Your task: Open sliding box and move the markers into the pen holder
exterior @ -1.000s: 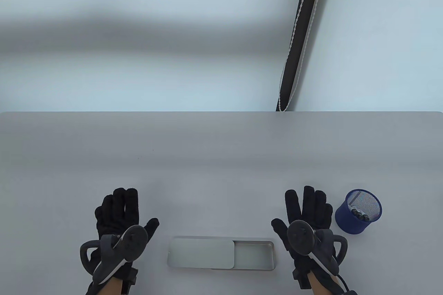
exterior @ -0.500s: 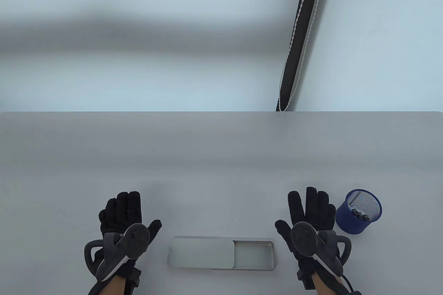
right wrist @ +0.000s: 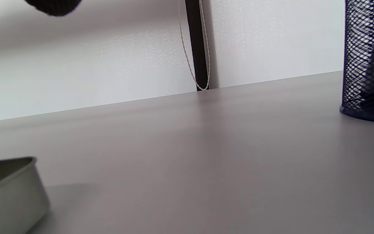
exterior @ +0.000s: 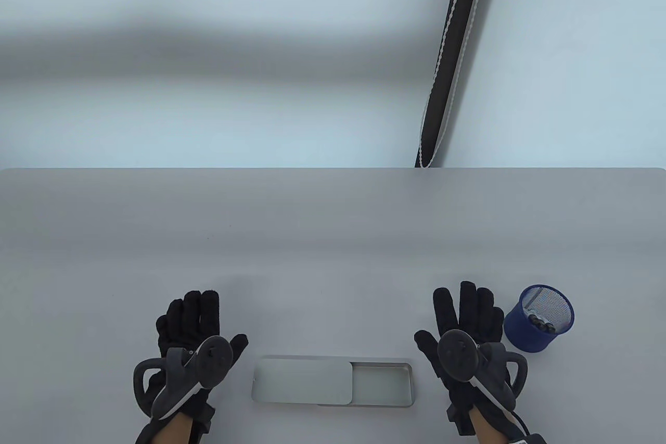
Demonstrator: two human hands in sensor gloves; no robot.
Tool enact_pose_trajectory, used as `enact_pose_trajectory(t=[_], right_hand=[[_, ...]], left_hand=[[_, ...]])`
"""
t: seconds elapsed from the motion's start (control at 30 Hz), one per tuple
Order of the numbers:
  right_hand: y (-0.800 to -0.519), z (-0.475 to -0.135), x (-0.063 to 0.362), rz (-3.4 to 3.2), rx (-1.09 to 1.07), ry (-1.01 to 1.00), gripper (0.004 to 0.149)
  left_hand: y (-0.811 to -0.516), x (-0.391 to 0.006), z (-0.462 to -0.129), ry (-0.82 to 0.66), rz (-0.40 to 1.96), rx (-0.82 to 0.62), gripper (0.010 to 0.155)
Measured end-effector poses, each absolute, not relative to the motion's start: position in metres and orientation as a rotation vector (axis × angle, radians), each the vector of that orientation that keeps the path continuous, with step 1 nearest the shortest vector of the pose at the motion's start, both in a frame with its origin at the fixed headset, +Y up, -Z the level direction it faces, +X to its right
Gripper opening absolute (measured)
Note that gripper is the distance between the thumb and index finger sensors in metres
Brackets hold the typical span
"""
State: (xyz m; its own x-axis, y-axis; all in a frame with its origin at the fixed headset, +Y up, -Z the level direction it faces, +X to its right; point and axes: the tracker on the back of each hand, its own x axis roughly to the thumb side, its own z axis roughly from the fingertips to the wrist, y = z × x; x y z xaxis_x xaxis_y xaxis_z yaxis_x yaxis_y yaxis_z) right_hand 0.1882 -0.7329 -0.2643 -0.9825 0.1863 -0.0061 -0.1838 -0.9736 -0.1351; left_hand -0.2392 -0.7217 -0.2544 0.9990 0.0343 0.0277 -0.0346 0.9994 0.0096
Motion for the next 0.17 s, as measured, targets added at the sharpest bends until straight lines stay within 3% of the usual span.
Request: enact_pose_trajectory(t=[0.17], right_hand=[[-0.7339, -0.2645, 0.1872, 2.961, -0.02, -0.187, 0.08]], left_hand=[[-0.7225, -0.2379, -0.256, -0.032, 0.044, 0.001, 0.093]])
